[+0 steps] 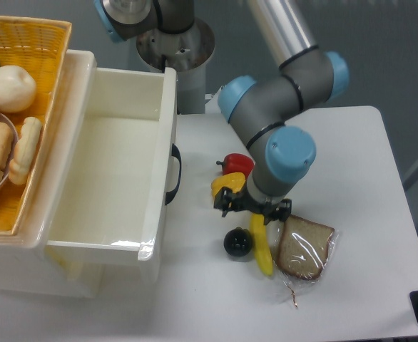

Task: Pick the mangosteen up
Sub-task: 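Move the gripper down toward the dark round mangosteen beside the banana, then lower the open gripper around the mangosteen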

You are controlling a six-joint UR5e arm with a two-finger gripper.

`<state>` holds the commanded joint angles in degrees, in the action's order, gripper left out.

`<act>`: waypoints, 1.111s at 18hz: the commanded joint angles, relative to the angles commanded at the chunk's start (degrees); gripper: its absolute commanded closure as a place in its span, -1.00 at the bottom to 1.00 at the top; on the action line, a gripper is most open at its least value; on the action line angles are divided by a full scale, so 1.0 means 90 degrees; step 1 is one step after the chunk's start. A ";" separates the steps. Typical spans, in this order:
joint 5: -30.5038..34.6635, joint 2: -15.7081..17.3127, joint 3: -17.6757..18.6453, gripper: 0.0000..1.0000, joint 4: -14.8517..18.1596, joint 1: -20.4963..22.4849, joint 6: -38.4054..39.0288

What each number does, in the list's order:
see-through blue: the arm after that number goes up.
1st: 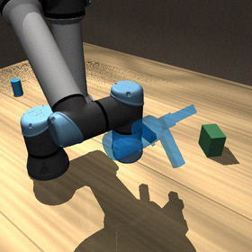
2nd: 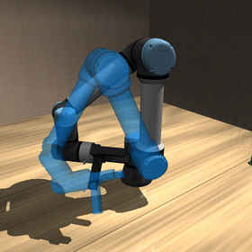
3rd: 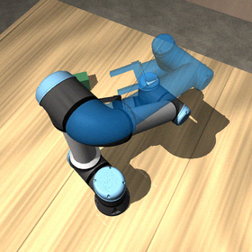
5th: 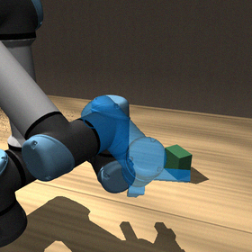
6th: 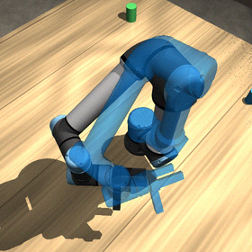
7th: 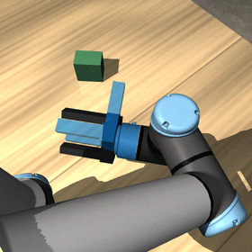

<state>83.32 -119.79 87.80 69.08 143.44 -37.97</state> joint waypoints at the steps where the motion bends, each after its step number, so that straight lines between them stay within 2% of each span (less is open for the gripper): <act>1: -0.0010 -0.0010 -0.0010 -1.00 -0.0010 -0.0020 0.0000; 20: -0.0137 -0.0352 -0.0098 -1.00 -0.0234 -0.0020 -0.0010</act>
<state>82.09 -122.96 86.92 66.97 143.26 -38.06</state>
